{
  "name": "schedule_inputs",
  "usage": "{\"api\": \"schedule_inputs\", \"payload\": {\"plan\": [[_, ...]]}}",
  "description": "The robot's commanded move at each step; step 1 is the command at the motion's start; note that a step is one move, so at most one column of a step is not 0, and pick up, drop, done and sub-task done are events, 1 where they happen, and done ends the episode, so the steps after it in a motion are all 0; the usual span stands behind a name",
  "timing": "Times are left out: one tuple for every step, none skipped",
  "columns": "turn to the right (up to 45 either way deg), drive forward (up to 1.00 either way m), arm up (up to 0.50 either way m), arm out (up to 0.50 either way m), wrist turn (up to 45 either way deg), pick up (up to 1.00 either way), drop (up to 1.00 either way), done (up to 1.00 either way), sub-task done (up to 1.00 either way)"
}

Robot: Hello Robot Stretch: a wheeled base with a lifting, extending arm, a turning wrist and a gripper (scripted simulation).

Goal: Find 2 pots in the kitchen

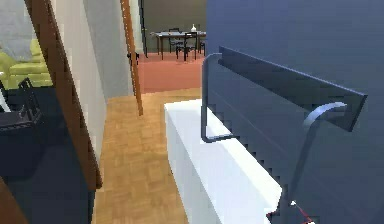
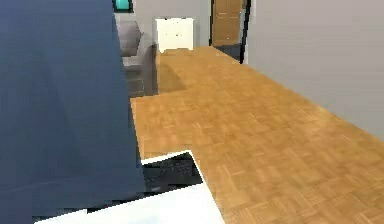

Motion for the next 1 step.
{"api": "schedule_inputs", "payload": {"plan": [[27.0,0.0,0.0,0.0,0.0,0.0,0.0,0.0,0.0]]}}
